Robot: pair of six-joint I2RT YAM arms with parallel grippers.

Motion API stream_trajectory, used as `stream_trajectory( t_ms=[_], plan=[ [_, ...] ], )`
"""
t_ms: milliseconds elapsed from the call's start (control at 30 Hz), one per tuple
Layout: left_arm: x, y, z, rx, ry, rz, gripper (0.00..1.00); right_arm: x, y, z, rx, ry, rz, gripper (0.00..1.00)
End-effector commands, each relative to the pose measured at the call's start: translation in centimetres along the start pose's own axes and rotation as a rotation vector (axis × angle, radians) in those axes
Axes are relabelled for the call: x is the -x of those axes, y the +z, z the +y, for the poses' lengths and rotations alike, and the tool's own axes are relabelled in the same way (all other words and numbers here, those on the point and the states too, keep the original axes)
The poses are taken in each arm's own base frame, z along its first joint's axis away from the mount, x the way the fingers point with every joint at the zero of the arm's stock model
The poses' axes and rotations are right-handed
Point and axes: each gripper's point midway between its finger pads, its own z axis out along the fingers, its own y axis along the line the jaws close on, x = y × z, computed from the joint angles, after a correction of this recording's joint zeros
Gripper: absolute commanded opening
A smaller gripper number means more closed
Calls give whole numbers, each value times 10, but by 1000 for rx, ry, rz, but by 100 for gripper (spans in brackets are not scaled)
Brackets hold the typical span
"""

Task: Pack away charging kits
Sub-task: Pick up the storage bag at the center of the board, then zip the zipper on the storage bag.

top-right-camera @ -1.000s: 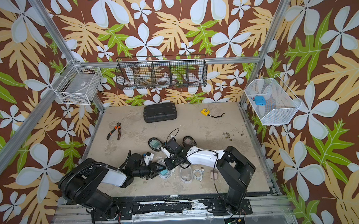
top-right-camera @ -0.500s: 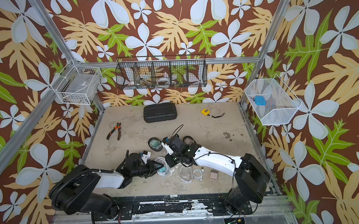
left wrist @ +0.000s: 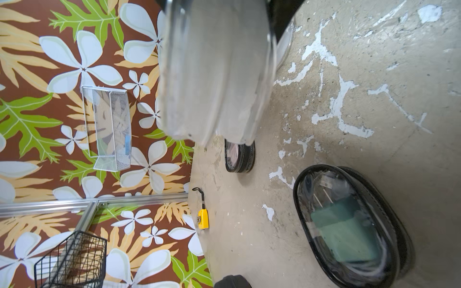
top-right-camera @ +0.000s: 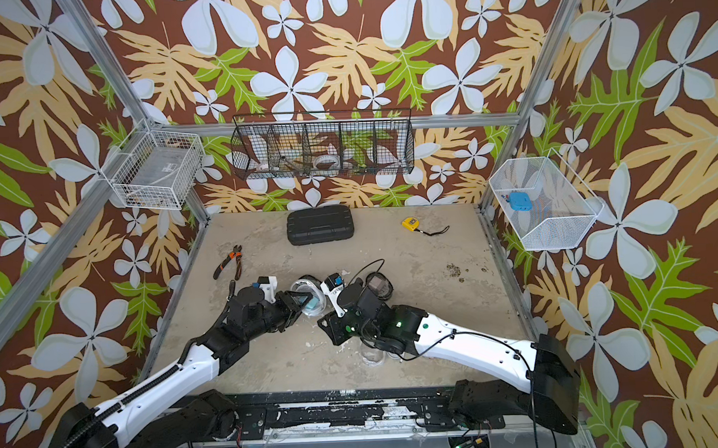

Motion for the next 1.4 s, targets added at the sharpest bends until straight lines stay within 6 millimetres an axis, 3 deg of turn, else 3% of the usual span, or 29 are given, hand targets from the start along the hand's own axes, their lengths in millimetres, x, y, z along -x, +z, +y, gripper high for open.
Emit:
stream_trajectory(
  t_ms=[0, 367, 633, 967, 1033, 1167, 1367],
  plan=[
    [6, -3, 6, 44, -80, -45, 0, 16, 4, 4, -3, -1, -54, 30],
    [8, 2, -4, 53, -154, -67, 0, 19, 31, 13, 29, -10, -27, 29],
    [7, 5, -14, 43, -155, -55, 0, 18, 47, 4, -26, -19, 3, 29],
    [5, 4, -13, 37, -153, -48, 0, 17, 54, -11, -119, -25, 24, 25],
    [6, 3, -14, 34, -151, -51, 0, 15, 55, -7, -92, -29, 27, 24],
    [6, 4, -13, 36, -154, -53, 0, 12, 49, 2, -27, -8, 11, 25],
    [6, 4, -14, 33, -152, -50, 0, 14, 36, -6, -58, -11, -24, 28]
  ],
)
